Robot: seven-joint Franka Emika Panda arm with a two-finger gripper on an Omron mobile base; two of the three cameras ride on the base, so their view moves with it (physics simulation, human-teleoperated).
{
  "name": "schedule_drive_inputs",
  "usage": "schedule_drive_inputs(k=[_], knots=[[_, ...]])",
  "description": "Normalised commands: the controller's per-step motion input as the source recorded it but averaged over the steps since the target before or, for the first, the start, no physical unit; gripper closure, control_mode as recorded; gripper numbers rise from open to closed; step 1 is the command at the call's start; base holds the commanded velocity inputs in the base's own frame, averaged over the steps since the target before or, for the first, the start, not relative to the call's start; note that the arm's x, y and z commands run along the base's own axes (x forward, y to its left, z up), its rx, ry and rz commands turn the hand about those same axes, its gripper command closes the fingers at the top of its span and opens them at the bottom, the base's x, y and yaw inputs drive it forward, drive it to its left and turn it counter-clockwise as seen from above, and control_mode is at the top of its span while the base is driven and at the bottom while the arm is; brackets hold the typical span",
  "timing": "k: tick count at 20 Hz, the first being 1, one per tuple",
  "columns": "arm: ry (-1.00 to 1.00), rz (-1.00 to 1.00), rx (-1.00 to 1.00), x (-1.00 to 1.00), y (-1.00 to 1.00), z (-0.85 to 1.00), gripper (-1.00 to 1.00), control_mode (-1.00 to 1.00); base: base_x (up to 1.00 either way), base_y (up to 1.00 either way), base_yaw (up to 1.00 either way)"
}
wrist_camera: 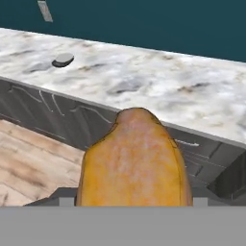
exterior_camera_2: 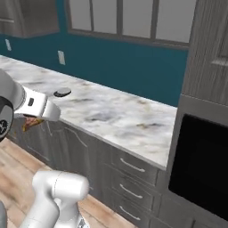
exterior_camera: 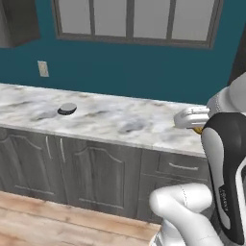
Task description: Take the chicken drumstick from the fridge and place it on the digital scale on the counter by the fridge. Wait a few seconds for a reading, then move it to the plate on the dining counter.
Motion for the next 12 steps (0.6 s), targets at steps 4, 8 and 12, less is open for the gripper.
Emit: schedule_drive_inputs(k=[4,8,12], knots=[[0.0,0.0,0.0,0.0,0.0,0.0,1.0,1.0,0.84,0.64,-0.43],[0.0,0.0,0.0,0.0,0.0,0.0,1.0,1.0,0.81,0.85,-0.48],[0.0,0.0,0.0,0.0,0.0,0.0,1.0,1.0,0.68,0.96,-0.46]])
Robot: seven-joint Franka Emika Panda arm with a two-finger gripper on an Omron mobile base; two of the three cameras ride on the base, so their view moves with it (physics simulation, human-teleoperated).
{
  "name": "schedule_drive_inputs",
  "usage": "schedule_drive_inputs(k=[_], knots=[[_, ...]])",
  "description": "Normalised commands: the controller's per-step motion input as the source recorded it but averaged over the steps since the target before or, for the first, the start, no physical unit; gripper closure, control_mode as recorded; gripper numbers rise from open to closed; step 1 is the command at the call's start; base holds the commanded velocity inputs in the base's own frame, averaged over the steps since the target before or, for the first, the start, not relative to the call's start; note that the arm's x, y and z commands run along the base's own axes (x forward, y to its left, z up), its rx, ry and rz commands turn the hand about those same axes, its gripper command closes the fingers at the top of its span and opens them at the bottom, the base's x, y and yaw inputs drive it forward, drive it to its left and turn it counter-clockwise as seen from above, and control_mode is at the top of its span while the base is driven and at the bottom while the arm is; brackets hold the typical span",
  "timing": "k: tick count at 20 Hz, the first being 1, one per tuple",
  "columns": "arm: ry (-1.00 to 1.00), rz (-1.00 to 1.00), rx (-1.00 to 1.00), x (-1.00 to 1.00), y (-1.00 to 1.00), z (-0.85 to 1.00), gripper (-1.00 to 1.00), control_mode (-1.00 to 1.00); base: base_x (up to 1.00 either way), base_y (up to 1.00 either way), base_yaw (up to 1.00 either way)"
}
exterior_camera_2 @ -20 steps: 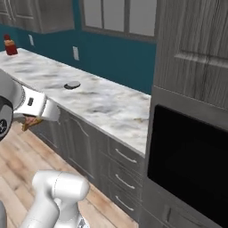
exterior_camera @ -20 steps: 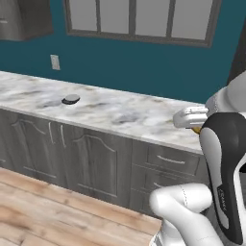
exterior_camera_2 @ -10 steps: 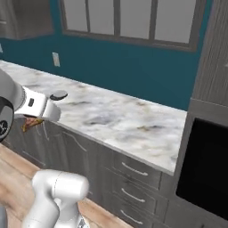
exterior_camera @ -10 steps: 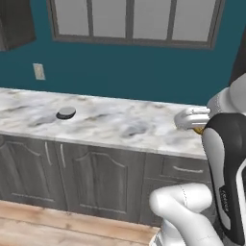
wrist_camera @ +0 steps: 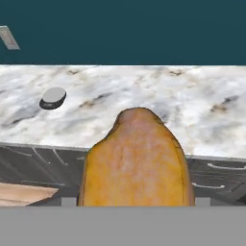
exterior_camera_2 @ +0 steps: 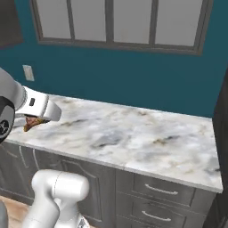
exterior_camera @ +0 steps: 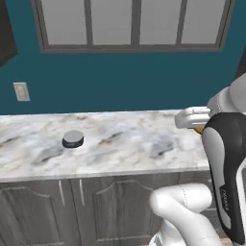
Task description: Take the chicken drumstick from the fridge and place it on the digital scale on the counter by the fridge. Wait a few seconds for a reading, then move it to the plate on the dining counter.
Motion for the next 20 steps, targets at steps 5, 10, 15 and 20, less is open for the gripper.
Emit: schedule_drive_inputs(k=[5,10,15,20], knots=[[0.0,0.0,0.0,0.0,0.0,0.0,1.0,1.0,0.46,0.83,-0.36],[0.0,0.0,0.0,0.0,0.0,0.0,1.0,1.0,0.41,0.65,-0.24],[0.0,0.0,0.0,0.0,0.0,0.0,1.0,1.0,0.56,0.6,-0.13],[0.0,0.0,0.0,0.0,0.0,0.0,1.0,1.0,0.39,0.58,-0.06]])
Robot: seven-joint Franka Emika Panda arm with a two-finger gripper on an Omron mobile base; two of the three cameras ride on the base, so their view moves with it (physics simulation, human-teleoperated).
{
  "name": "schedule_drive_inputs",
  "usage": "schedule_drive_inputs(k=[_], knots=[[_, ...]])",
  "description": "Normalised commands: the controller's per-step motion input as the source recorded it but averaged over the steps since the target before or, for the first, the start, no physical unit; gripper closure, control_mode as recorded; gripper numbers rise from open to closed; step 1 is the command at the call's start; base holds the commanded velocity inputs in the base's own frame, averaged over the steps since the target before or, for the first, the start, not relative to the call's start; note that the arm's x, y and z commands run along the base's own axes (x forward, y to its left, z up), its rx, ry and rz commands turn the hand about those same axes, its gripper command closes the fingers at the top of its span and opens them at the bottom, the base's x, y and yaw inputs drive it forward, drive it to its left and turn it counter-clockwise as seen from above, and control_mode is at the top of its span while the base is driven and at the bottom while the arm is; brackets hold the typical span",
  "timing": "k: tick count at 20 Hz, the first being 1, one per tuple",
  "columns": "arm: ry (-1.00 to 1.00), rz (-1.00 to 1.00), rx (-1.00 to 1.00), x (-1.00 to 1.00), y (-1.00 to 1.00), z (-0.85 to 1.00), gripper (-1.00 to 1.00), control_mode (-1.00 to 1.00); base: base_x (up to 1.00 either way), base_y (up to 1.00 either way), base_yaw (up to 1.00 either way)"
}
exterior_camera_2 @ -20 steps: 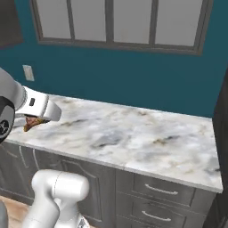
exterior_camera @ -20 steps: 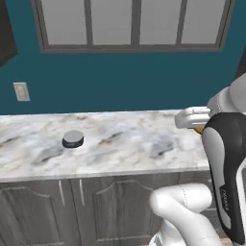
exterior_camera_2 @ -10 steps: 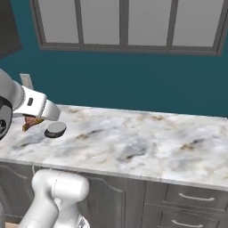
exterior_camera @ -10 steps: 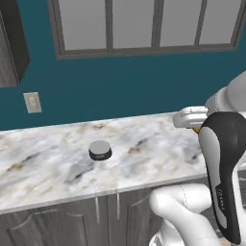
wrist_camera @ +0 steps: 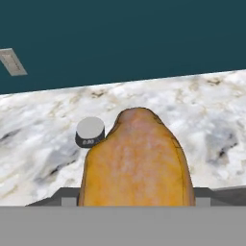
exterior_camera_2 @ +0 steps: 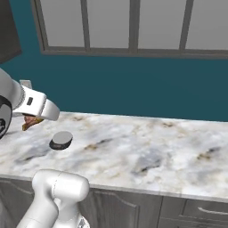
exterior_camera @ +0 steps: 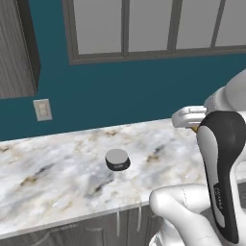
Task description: Take the chicken drumstick from the fridge and place it on the digital scale on the counter by the fridge. Wait a few seconds for a reading, then move it to the plate on the dining counter.
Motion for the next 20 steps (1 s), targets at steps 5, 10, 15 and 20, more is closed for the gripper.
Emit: schedule_drive_inputs(k=[5,10,15,20], knots=[[0.0,0.0,0.0,0.0,0.0,0.0,1.0,1.0,0.12,0.71,0.0],[0.0,0.0,0.0,0.0,0.0,0.0,1.0,1.0,0.03,0.24,-0.01],[0.0,0.0,0.0,0.0,0.0,0.0,1.0,1.0,0.0,0.0,0.0],[0.0,0.0,0.0,0.0,0.0,0.0,1.0,-1.0,0.0,0.0,0.0]])
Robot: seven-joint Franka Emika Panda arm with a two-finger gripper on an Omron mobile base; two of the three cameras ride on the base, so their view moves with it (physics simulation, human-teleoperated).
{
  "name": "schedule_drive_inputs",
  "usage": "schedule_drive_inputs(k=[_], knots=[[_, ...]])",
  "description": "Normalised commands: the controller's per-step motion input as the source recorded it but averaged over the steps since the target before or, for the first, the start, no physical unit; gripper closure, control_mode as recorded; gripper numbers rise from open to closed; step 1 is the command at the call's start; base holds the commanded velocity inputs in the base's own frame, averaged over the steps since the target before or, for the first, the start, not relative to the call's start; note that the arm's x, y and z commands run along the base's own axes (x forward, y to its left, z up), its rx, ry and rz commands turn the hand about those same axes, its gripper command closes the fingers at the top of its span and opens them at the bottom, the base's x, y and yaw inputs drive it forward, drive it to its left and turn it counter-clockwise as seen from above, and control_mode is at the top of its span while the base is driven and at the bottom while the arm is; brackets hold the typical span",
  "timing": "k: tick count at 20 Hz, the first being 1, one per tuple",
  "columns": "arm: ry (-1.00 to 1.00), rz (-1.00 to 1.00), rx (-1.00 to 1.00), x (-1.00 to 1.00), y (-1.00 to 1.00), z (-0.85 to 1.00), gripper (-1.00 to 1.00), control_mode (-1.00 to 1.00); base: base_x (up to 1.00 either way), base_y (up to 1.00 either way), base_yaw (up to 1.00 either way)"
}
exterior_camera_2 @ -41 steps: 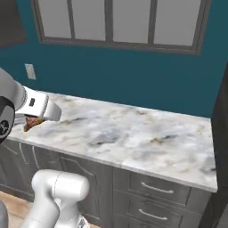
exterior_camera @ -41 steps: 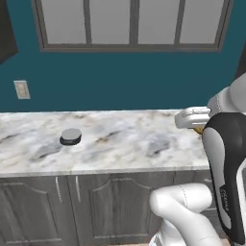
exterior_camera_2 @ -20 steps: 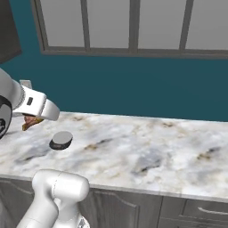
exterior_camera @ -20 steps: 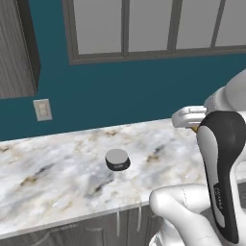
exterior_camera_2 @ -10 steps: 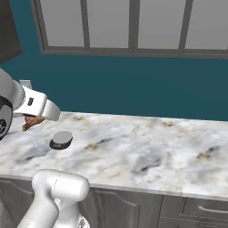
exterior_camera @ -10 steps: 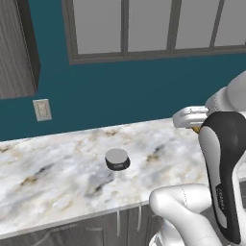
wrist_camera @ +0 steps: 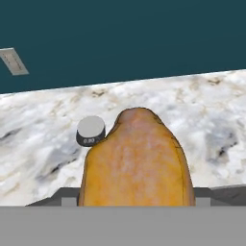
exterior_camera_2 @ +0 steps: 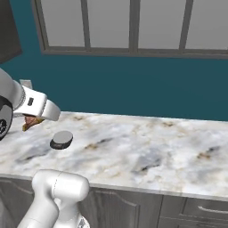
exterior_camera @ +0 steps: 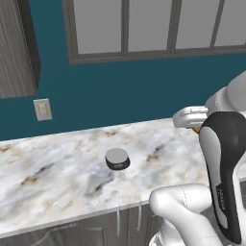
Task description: Take the chicken drumstick from the fridge and place it on the digital scale on the counter by the fridge. Wait a few seconds for a reading, then move it to the plate on the dining counter.
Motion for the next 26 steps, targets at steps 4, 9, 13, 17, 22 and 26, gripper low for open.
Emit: schedule_drive_inputs(k=[4,9,13,17,22,26], knots=[[0.39,0.0,0.0,0.59,0.3,-0.07,1.0,-1.0,0.0,0.0,0.0],[0.46,0.0,0.08,0.92,0.25,-0.23,1.0,-1.0,0.0,0.0,0.0],[0.47,0.06,0.12,0.78,0.17,-0.28,1.0,-1.0,0.0,0.0,0.0],[0.46,0.09,0.02,0.86,0.06,-0.55,1.0,-1.0,0.0,0.0,0.0],[0.12,0.02,0.0,0.37,0.12,-0.65,1.0,-1.0,0.0,0.0,0.0],[0.0,0.01,0.0,0.13,0.14,-0.94,1.0,-1.0,0.0,0.0,0.0]])
